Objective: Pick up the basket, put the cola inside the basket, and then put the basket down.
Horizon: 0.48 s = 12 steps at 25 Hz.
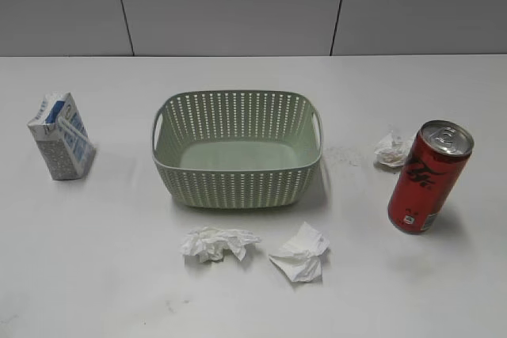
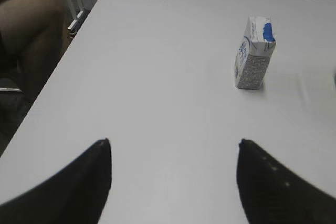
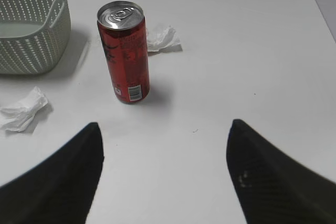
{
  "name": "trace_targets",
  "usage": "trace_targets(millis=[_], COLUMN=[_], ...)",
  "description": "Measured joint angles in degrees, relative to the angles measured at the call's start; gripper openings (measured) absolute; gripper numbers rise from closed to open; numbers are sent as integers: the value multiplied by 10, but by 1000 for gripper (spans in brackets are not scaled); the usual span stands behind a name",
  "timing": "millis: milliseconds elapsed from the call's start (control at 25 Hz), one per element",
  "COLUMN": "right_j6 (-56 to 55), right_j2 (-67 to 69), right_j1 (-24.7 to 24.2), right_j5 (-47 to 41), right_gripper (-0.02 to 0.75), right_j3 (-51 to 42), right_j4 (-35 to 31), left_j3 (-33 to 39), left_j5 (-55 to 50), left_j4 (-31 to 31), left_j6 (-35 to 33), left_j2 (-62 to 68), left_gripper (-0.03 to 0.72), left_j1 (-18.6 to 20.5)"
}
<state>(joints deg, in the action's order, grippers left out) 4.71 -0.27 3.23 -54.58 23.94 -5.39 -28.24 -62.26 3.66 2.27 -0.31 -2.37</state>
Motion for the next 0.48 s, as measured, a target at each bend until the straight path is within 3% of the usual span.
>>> trace_targets(millis=[480], right_j6=[-1], right_j2=[0], right_j1=[0], right_j5=[0], right_gripper=[566], right_j3=[0], right_j4=[0], left_j3=[0], left_j5=[0], left_j4=[0], left_j6=[0], left_j2=[0], left_gripper=[517], left_j1=[0])
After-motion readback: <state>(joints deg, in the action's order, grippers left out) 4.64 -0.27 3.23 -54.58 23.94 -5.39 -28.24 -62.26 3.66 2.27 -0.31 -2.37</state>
